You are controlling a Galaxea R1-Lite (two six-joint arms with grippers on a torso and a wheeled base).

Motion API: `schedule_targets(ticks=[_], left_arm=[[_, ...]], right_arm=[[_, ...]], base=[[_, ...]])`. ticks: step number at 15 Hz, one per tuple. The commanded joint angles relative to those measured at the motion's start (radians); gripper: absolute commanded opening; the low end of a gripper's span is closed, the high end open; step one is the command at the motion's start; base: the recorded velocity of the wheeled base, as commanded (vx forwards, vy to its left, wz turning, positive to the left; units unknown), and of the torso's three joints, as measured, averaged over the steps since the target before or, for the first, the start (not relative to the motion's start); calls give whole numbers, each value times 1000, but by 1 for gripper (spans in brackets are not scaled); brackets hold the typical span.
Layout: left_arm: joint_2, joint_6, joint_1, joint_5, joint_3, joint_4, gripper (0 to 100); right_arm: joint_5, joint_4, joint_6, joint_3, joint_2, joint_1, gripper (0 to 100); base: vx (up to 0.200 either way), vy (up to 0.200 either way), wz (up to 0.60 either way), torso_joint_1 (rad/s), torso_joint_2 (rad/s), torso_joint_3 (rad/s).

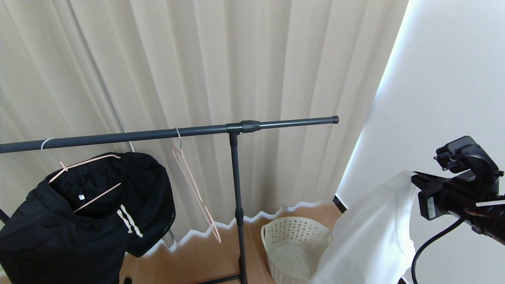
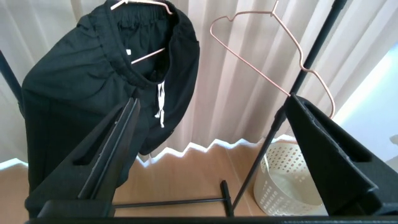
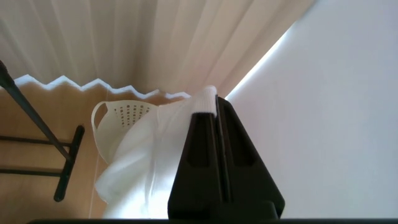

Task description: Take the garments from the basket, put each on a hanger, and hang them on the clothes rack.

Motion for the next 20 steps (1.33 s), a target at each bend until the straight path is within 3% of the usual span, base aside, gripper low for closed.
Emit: schedule_targets(ticks=[1, 7, 20], left_arm=[[1, -3, 1, 0, 0, -1, 100], [1, -6, 1, 0, 0, -1, 100], [1, -6, 1, 2, 0, -1, 100]], right_arm=[[0, -2, -1, 1, -5, 0, 0], [1, 0, -5, 8, -28, 2, 0], [-3, 0, -37, 14, -24, 14, 0]], base=[[-200, 0, 0, 7, -2, 2], [-200, 0, 0, 2, 2, 1], [0, 169, 0, 4, -1, 1]])
